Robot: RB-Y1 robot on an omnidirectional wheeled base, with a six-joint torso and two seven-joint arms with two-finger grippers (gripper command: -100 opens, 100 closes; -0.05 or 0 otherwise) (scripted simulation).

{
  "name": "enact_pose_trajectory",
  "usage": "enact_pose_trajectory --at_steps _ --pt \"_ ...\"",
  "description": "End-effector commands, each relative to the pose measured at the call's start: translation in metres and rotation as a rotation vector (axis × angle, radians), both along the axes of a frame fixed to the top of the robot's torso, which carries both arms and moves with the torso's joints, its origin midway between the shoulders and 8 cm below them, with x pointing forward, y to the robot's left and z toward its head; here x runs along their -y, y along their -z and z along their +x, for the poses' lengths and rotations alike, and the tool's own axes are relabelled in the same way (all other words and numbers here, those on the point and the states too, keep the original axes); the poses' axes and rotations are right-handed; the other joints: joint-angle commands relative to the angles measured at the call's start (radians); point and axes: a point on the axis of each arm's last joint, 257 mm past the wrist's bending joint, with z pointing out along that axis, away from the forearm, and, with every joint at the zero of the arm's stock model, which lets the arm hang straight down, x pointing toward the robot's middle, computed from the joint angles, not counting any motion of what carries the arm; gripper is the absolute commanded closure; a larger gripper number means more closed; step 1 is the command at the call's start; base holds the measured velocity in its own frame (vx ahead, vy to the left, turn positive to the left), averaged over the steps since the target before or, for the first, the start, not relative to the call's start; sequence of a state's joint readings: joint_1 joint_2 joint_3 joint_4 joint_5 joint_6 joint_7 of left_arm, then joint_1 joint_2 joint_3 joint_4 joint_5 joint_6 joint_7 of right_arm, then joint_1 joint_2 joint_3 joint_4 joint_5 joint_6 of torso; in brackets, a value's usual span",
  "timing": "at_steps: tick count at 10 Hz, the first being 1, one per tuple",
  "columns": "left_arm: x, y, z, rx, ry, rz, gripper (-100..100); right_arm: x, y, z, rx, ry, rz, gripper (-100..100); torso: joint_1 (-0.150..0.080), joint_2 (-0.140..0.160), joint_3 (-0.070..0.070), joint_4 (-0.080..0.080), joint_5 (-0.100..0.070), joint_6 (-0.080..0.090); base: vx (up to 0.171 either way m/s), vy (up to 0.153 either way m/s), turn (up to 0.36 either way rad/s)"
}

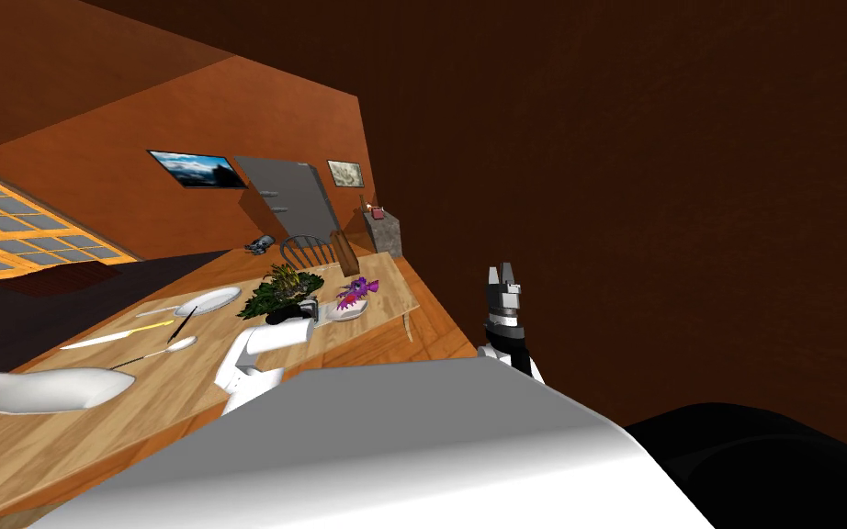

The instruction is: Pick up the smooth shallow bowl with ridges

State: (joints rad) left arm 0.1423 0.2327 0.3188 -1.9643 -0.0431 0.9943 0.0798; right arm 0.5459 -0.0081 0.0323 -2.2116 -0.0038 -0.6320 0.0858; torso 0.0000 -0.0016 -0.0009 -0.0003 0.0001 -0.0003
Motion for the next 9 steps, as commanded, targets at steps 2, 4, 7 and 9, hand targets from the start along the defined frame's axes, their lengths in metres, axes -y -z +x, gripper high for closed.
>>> enact_pose_trajectory --at_steps 2,4,7,9 --pt "0.002 0.015 -0.009 -0.067 -0.018 -0.036 -100 0.000 0.000 0.000 0.000 0.000 0.000 0 0.000 0.000 0.000 0.000 0.000 0.000 0.019 0.005 -0.040" --pt "0.004 0.026 -0.016 -0.118 -0.029 -0.063 -100 0.000 0.000 0.000 0.000 0.000 0.000 0 0.000 0.000 0.000 0.000 0.000 0.000 0.023 0.006 -0.042" --pt "0.007 0.038 -0.026 -0.178 -0.040 -0.093 -100 0.000 0.000 0.000 0.000 0.000 0.000 0 0.000 -0.001 0.000 0.000 0.000 0.000 0.025 0.004 -0.036" --pt "0.011 0.047 -0.032 -0.222 -0.043 -0.117 -100 0.000 0.000 0.000 0.000 0.000 0.000 0 0.000 -0.001 0.000 0.000 0.000 0.000 0.029 0.003 -0.036"
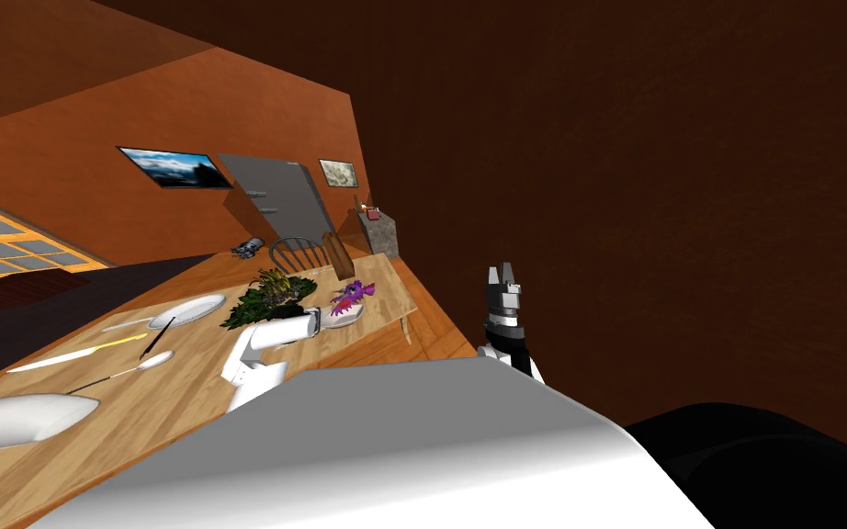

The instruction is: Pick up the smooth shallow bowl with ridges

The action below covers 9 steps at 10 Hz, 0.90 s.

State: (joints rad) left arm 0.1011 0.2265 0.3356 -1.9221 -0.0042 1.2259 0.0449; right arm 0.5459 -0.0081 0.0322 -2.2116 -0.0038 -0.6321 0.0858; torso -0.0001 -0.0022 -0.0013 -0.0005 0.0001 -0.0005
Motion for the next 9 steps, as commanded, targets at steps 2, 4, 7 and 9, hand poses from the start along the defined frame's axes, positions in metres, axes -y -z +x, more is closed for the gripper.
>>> enact_pose_trajectory --at_steps 2,4,7,9 --pt "0.006 0.010 -0.008 -0.055 -0.003 -0.030 -100 0.000 0.000 0.000 0.000 0.000 0.000 0 0.000 0.000 0.000 0.000 0.000 0.000 0.030 0.004 -0.033" --pt "0.016 0.024 -0.018 -0.122 0.005 -0.071 -100 0.000 0.000 0.000 0.000 0.000 0.000 0 0.000 0.000 0.000 0.000 0.000 0.000 0.039 -0.001 -0.054" --pt "0.028 0.041 -0.033 -0.208 0.011 -0.118 -100 0.000 0.000 0.000 0.000 0.000 0.000 0 0.000 -0.001 0.000 0.000 0.000 0.000 0.043 0.004 -0.037" --pt "0.038 0.053 -0.044 -0.267 0.023 -0.152 -100 0.000 0.000 0.000 0.000 0.000 0.000 0 0.000 -0.001 -0.001 0.000 0.000 0.000 0.056 0.007 -0.040"
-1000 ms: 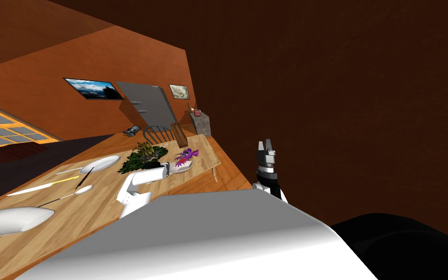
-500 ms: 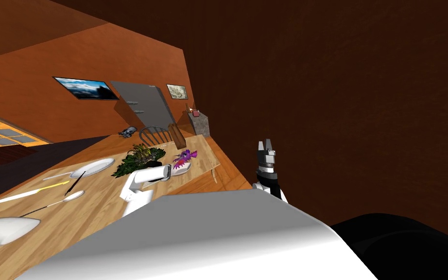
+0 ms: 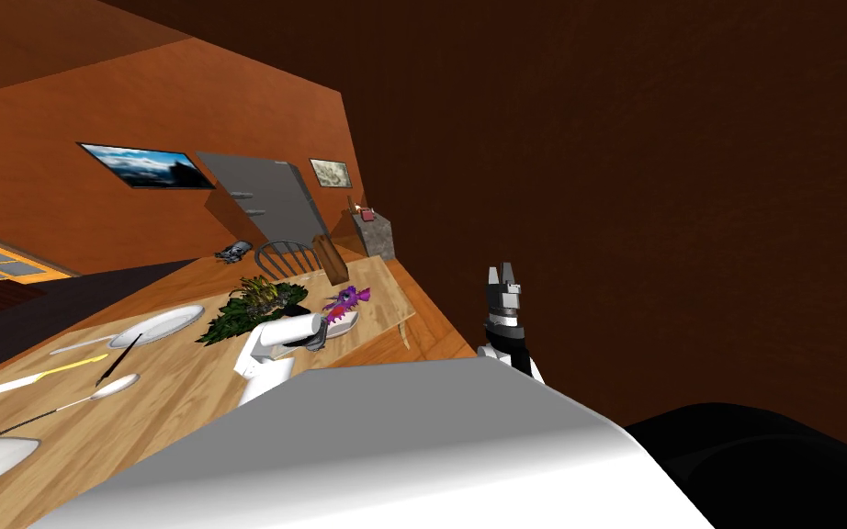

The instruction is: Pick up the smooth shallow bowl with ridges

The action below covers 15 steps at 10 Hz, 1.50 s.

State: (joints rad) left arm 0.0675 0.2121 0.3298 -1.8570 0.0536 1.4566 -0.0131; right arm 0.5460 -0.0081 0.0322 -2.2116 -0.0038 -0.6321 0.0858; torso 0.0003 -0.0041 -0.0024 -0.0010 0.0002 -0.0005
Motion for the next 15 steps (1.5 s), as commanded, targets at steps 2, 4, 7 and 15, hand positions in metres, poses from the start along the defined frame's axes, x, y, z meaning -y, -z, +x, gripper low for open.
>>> enact_pose_trajectory --at_steps 2,4,7,15 --pt "0.012 0.013 -0.014 -0.064 0.011 -0.039 -100 0.000 0.000 0.000 0.000 0.000 0.000 0 0.000 0.000 0.000 0.000 0.000 0.000 0.055 0.012 -0.030" --pt "0.011 0.011 -0.010 -0.053 0.010 -0.032 0 0.000 0.000 0.000 0.000 0.000 0.000 0 0.000 0.002 0.001 0.000 0.000 0.000 0.011 0.004 -0.002" --pt "0.010 0.026 -0.006 -0.051 0.012 -0.031 -100 0.000 0.000 0.000 0.000 0.000 0.000 0 0.000 0.003 0.002 0.001 0.000 0.000 0.008 0.011 0.006" --pt "0.010 0.032 -0.008 -0.059 0.012 -0.034 0 0.000 0.000 0.000 0.000 0.000 0.000 0 -0.001 0.003 0.003 0.003 -0.001 0.000 0.000 0.002 0.003"
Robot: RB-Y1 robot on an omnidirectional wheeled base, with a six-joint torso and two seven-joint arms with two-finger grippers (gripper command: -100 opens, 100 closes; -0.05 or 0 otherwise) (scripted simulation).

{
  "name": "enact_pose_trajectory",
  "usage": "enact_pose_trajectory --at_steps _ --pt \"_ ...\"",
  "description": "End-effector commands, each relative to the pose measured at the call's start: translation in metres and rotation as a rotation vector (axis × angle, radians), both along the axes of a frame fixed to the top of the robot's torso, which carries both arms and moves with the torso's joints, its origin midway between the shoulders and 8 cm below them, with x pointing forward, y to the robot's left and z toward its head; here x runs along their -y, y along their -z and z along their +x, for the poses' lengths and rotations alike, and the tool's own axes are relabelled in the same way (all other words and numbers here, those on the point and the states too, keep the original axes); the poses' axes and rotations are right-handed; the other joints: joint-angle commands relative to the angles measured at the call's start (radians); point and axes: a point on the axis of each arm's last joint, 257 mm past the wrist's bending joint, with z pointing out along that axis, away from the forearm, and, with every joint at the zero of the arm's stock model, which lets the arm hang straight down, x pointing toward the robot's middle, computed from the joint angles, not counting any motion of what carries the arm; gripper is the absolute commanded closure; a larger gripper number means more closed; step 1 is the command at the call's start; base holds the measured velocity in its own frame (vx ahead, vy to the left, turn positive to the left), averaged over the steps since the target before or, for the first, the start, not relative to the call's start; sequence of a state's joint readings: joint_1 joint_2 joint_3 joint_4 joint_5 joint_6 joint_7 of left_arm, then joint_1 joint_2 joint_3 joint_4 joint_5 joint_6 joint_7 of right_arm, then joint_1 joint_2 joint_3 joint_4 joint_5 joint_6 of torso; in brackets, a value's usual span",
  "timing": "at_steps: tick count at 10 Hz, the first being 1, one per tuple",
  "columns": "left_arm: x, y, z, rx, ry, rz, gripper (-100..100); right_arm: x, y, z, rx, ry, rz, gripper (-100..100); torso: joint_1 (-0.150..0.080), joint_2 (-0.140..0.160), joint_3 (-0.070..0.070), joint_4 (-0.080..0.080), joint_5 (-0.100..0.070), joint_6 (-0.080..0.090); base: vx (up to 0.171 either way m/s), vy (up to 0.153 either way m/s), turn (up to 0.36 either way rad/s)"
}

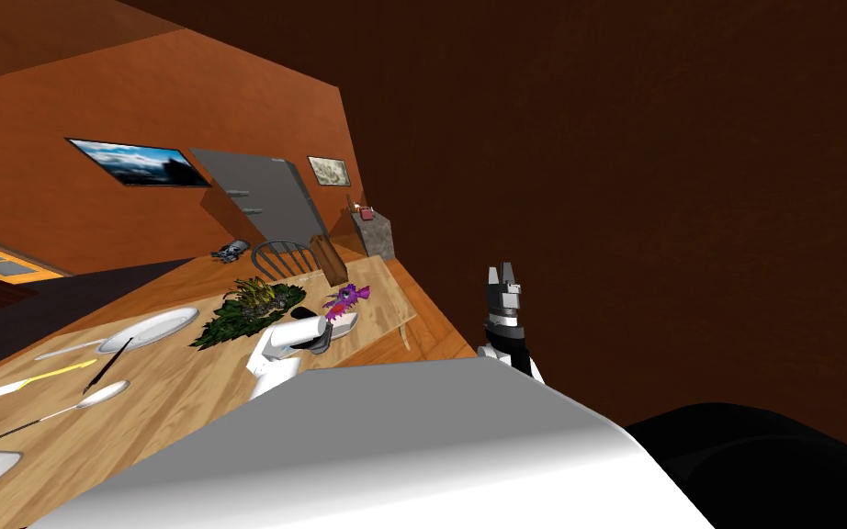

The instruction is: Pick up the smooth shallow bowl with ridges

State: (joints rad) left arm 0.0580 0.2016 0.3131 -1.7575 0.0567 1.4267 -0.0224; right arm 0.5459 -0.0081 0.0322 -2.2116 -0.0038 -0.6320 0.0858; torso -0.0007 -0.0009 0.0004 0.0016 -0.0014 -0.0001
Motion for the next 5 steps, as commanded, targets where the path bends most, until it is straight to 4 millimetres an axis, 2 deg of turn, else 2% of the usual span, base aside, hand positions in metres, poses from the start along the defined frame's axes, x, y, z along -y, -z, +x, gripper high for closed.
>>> enact_pose_trajectory --at_steps 1,3,4,5 --pt "-0.0003 -0.0100 0.0011 0.008 -0.001 0.003 100 0.0000 0.0000 0.0000 0.000 0.000 0.000 0 0.000 0.000 0.000 0.000 0.000 0.000 -0.002 -0.008 -0.015" --pt "-0.0001 -0.0188 -0.0010 0.007 -0.002 0.003 100 0.0000 0.0000 0.0000 0.000 0.000 0.000 0 -0.002 0.001 0.001 0.001 -0.001 0.000 -0.005 -0.012 -0.007" --pt "-0.0008 -0.0160 -0.0003 0.008 -0.001 0.003 100 0.0000 0.0000 0.0000 0.000 0.000 0.000 0 -0.002 0.001 0.001 0.001 -0.001 0.000 -0.002 -0.006 0.001" --pt "-0.0007 -0.0163 -0.0006 0.006 -0.002 0.003 0 0.0000 0.0000 0.0000 0.000 0.000 0.000 0 -0.001 0.001 0.001 0.001 -0.001 0.000 0.000 0.000 0.000"
